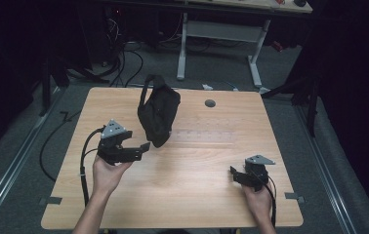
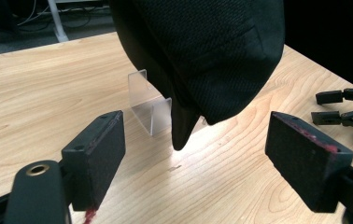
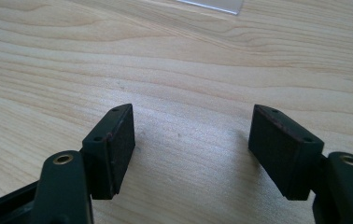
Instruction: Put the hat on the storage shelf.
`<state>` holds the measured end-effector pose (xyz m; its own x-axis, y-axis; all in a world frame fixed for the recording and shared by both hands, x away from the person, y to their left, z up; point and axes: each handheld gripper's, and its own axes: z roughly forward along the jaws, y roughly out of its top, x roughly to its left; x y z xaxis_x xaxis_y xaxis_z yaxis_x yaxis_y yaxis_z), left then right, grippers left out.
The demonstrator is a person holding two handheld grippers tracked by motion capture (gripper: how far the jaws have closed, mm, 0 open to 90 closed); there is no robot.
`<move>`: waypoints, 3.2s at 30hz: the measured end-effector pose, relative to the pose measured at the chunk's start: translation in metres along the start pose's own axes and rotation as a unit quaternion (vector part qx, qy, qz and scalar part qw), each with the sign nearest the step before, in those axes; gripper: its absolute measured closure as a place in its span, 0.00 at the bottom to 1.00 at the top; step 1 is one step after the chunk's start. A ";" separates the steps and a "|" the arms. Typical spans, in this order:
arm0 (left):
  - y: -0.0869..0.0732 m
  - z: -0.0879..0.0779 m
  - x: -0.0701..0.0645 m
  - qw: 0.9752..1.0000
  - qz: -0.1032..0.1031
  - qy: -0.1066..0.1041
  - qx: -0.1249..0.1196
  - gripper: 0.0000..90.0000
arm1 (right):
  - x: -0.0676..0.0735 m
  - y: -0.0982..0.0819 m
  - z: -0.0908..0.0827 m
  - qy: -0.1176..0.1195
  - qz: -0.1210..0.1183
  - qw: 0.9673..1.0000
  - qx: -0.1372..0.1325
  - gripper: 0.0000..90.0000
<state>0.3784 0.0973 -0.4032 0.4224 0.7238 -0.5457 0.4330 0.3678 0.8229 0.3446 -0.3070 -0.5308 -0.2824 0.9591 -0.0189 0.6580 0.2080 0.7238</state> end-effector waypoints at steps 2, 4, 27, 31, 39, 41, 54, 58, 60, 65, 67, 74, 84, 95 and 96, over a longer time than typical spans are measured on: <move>0.000 -0.001 0.001 1.000 -0.001 0.001 -0.002 0.23 | 0.000 0.000 0.000 0.000 0.001 1.000 0.000 0.35; -0.001 -0.004 0.004 1.000 -0.005 0.001 -0.004 0.23 | 0.000 0.000 0.000 0.000 0.000 1.000 0.000 0.35; -0.007 -0.024 0.014 1.000 -0.018 0.012 -0.021 0.24 | 0.001 0.000 0.000 0.005 -0.006 1.000 0.000 0.36; -0.009 -0.026 0.016 0.999 -0.020 0.013 -0.021 0.24 | 0.001 0.000 0.000 0.006 -0.006 1.000 -0.001 0.36; -0.013 -0.029 0.022 0.999 -0.025 0.019 -0.019 0.24 | 0.001 0.000 0.000 0.006 -0.007 1.000 -0.001 0.36; -0.014 -0.029 0.023 0.999 -0.029 0.020 -0.017 0.25 | 0.001 0.000 0.000 0.006 -0.007 1.000 -0.001 0.36; -0.029 -0.026 0.034 0.999 -0.029 0.034 -0.008 0.25 | 0.001 0.000 0.000 0.005 -0.005 1.000 0.000 0.36; -0.035 -0.025 0.038 0.999 -0.033 0.039 -0.002 0.25 | 0.001 0.000 0.000 0.005 -0.005 1.000 0.000 0.36; -0.038 -0.024 0.040 0.999 -0.032 0.042 0.001 0.25 | 0.001 0.000 0.000 0.005 -0.005 1.000 0.000 0.36; -0.049 -0.021 0.046 0.998 -0.034 0.051 0.008 0.25 | 0.001 0.000 0.000 0.006 -0.005 1.000 0.000 0.36; -0.053 -0.019 0.049 0.998 -0.032 0.056 0.012 0.25 | 0.001 0.000 0.000 0.006 -0.005 1.000 0.000 0.36; -0.063 -0.013 0.054 0.997 -0.026 0.067 0.012 0.26 | 0.002 0.000 0.000 0.008 -0.005 1.000 0.000 0.36; -0.079 0.001 0.068 0.994 0.005 0.110 0.014 0.27 | 0.002 0.000 0.000 0.008 -0.007 1.000 -0.001 0.36; -0.114 0.013 0.089 0.987 0.040 0.155 0.027 0.22 | 0.002 0.000 0.000 0.008 -0.007 1.000 0.000 0.36; -0.113 0.012 0.090 0.986 0.040 0.158 0.026 0.24 | 0.002 0.000 0.000 0.008 -0.008 1.000 -0.001 0.36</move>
<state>0.3770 0.1133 -0.5474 0.1917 0.8980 -0.3961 0.4525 0.2773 0.8475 0.3443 -0.3048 -0.5309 -0.3042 0.9524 -0.0195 0.6522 0.2232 0.7245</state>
